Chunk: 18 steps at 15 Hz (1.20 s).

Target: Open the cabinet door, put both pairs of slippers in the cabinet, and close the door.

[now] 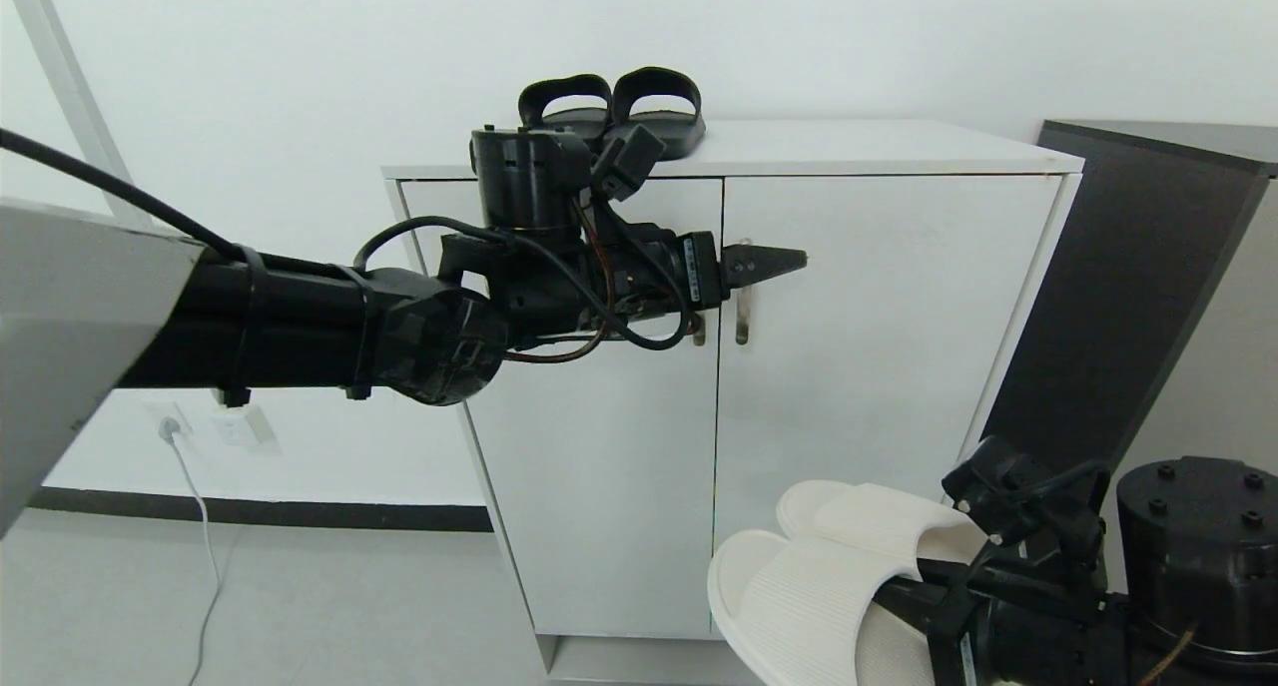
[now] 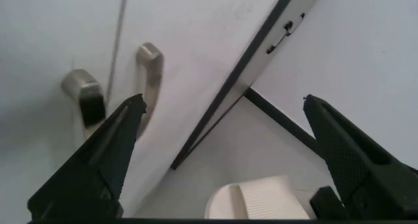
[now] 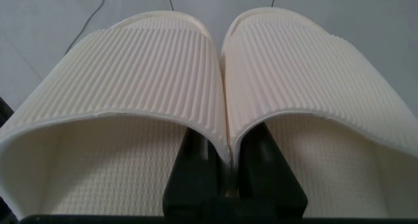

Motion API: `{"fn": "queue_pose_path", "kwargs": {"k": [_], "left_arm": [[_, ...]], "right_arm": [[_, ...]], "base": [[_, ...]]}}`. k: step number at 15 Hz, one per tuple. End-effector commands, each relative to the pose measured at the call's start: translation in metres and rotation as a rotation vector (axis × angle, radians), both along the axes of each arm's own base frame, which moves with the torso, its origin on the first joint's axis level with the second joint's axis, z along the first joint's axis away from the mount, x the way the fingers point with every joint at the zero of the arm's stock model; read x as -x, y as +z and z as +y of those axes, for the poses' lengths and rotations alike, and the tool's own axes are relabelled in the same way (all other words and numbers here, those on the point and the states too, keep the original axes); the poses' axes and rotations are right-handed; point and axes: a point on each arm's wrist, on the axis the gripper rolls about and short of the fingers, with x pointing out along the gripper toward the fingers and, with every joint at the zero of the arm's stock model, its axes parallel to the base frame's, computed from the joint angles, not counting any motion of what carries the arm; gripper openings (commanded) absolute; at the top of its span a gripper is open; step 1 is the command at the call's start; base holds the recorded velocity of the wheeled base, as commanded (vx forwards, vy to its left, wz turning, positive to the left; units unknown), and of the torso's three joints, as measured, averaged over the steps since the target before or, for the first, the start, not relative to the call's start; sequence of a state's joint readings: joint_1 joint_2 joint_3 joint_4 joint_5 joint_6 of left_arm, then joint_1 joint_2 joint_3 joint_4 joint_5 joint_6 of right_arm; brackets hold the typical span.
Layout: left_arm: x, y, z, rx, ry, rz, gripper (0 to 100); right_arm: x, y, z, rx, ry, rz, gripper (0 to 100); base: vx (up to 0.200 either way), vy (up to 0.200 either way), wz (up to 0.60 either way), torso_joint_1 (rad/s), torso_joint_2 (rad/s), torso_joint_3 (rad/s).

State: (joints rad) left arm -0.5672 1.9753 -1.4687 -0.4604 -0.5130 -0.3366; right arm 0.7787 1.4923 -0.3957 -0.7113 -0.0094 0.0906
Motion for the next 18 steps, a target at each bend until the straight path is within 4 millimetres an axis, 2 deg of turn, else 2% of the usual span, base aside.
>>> {"fn": "queue_pose_path", "kwargs": {"k": [1,7,13,16,17,18], "left_arm": [[-0.007,-0.006,-0.003,-0.009,0.006,0.013,100],[-0.023,-0.013,-0.006,-0.025,0.067,0.022,100],[-0.029,-0.025,-0.011,-0.040,0.064,0.045,100],[-0.028,-0.025,-0.011,-0.040,0.063,0.045,100],[-0.028,-0.025,-0.011,-0.039,0.063,0.044,0],[-0.028,-0.025,-0.011,-0.039,0.063,0.044,0]], "right_arm": [[0.000,0.000,0.001,0.001,0.001,0.001,0],[-0.002,-0.004,0.002,0.013,0.001,0.013,0],[-0.002,-0.004,0.002,0.014,0.001,0.014,0],[-0.002,-0.004,0.002,0.014,0.001,0.014,0],[-0.002,-0.005,0.002,0.015,0.001,0.015,0],[-0.001,-0.005,0.002,0.017,0.001,0.017,0]], "base": [[0.000,0.000,0.00,0.000,0.00,0.000],[0.000,0.000,0.00,0.000,0.00,0.000],[0.000,0.000,0.00,0.000,0.00,0.000],[0.000,0.000,0.00,0.000,0.00,0.000],[0.000,0.000,0.00,0.000,0.00,0.000],[0.000,0.000,0.00,0.000,0.00,0.000]]}}
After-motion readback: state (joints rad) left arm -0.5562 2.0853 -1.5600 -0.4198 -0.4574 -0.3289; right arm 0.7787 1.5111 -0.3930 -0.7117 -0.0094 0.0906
